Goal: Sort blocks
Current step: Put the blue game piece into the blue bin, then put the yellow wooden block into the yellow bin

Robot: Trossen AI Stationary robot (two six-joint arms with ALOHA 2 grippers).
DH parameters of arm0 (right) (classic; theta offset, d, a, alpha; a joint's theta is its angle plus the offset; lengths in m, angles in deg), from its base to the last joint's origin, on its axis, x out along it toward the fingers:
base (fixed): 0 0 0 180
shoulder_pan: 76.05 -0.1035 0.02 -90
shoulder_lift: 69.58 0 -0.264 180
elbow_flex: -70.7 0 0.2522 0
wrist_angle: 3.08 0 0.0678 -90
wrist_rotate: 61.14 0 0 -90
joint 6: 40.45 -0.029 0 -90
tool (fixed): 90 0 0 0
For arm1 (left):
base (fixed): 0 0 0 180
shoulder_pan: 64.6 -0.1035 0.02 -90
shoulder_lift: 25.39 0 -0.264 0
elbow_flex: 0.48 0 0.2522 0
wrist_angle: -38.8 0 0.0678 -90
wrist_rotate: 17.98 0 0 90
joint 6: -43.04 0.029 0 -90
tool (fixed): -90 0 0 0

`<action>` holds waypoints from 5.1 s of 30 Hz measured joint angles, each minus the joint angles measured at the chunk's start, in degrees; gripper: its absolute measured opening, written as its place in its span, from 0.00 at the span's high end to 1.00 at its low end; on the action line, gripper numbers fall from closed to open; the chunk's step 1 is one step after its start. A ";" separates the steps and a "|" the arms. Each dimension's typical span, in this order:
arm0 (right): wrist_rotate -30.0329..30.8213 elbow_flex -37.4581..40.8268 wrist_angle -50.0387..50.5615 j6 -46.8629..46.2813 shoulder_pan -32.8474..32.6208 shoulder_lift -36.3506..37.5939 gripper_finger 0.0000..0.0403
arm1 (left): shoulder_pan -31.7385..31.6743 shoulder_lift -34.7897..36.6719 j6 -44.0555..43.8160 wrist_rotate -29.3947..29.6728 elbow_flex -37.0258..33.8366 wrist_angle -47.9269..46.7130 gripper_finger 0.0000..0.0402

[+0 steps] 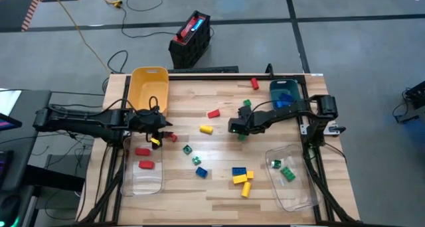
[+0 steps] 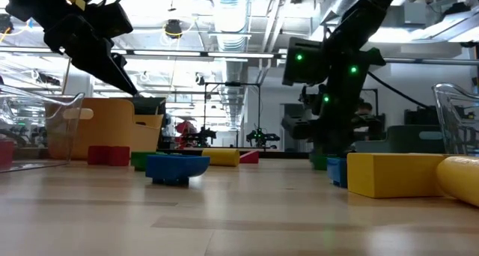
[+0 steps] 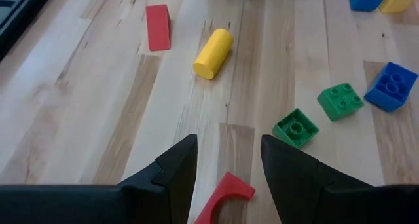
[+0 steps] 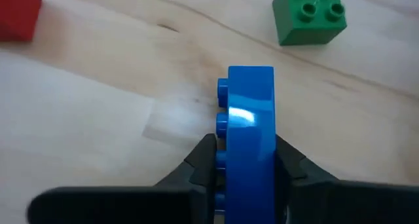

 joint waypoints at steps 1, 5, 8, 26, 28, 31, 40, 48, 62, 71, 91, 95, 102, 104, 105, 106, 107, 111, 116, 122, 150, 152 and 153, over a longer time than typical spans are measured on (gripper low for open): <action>-0.16 -0.03 1.08 0.57 0.01 0.56 0.79 | 0.00 0.00 0.00 0.00 0.00 -0.01 0.59; 0.49 -2.08 10.25 2.13 0.96 5.49 0.79 | 0.00 0.00 -0.04 0.00 0.00 -0.01 0.59; 3.13 -3.70 20.26 2.17 2.74 11.26 0.79 | 0.00 0.00 0.01 0.00 0.00 -0.01 0.59; -10.74 -6.43 39.92 22.47 32.86 24.38 0.65 | 0.00 0.00 0.51 0.26 0.00 1.64 0.59; -10.93 -6.43 39.23 23.87 33.33 23.71 0.58 | 0.00 0.00 0.55 0.26 0.00 1.65 0.59; -11.96 -6.40 38.66 25.42 34.26 23.66 0.48 | 0.00 0.00 0.52 0.26 0.00 1.54 0.59; -10.52 -12.56 39.39 28.11 23.28 30.39 0.38 | 0.00 -0.04 0.99 0.22 0.00 0.21 0.59; 10.11 -5.87 15.16 27.27 -5.63 33.93 0.38 | 0.00 -2.86 2.36 0.20 0.00 8.63 0.59; 15.36 2.54 -18.63 40.53 -19.80 24.90 0.38 | 1.00 -20.58 6.38 -4.95 3.71 17.65 0.49; 20.06 2.51 -20.31 44.37 -22.26 20.87 0.38 | 0.58 -28.17 13.10 -1.31 9.88 18.01 0.45; 13.46 15.89 -43.62 53.66 -19.04 22.70 0.38 | -9.11 -42.64 22.54 -17.46 17.70 24.23 0.45; 13.49 15.74 -43.43 57.08 -17.67 24.88 0.38 | -9.14 -49.23 23.97 -18.25 22.40 22.47 0.45; 13.35 16.34 -39.70 59.91 -16.14 29.22 0.38 | -10.51 -56.55 25.20 -19.97 26.86 21.84 0.45; 13.31 17.66 -39.84 60.22 -15.89 30.50 0.38 | -11.89 -57.70 25.22 -21.14 26.86 22.30 0.45; 13.31 18.43 -40.28 60.31 -15.67 31.11 0.38 | -12.64 -58.03 25.18 -21.60 26.81 23.04 0.45; 13.31 19.20 -41.31 60.27 -15.40 31.65 0.38 | -13.38 -58.37 25.13 -22.37 26.55 23.32 0.45; 13.31 19.91 -42.15 60.16 -15.25 32.24 0.38 | -14.07 -58.81 24.96 -23.51 26.47 23.44 0.45; 12.29 22.47 -44.91 60.13 -14.54 34.02 0.38 | -15.79 -60.79 24.51 -26.66 26.47 23.90 0.45; 11.24 23.85 -45.78 59.99 -13.86 35.04 0.38 | -15.51 -63.83 24.98 -27.48 26.57 23.99 0.45; 10.36 23.80 -46.25 59.70 -13.88 35.07 0.38 | -15.21 -63.65 21.99 -27.13 26.60 23.46 0.52; 10.42 23.76 -46.07 58.63 -13.88 35.05 0.38 | -26.72 -28.57 17.96 -6.94 19.88 11.52 0.69; 10.42 23.74 -46.07 58.81 -13.88 35.05 0.38 | -30.57 -25.13 14.41 -6.77 15.08 15.16 0.69; 10.42 23.74 -46.07 58.97 -13.88 35.05 0.38 | -32.62 -23.65 12.62 -6.02 12.60 17.01 0.69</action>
